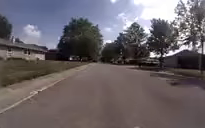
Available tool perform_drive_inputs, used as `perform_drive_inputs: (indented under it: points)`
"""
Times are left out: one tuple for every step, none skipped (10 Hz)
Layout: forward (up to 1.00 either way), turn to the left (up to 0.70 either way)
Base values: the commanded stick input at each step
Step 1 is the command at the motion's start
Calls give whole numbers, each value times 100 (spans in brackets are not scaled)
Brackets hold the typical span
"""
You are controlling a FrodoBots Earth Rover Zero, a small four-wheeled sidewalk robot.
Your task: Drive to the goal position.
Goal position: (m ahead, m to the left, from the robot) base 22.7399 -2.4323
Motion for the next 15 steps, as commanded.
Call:
perform_drive_inputs:
  points:
    - [100,0]
    - [100,0]
    - [100,0]
    - [100,0]
    - [100,0]
    - [100,0]
    - [100,0]
    - [100,0]
    - [100,0]
    - [100,0]
    - [100,0]
    - [100,0]
    - [100,0]
    - [100,0]
    - [100,0]
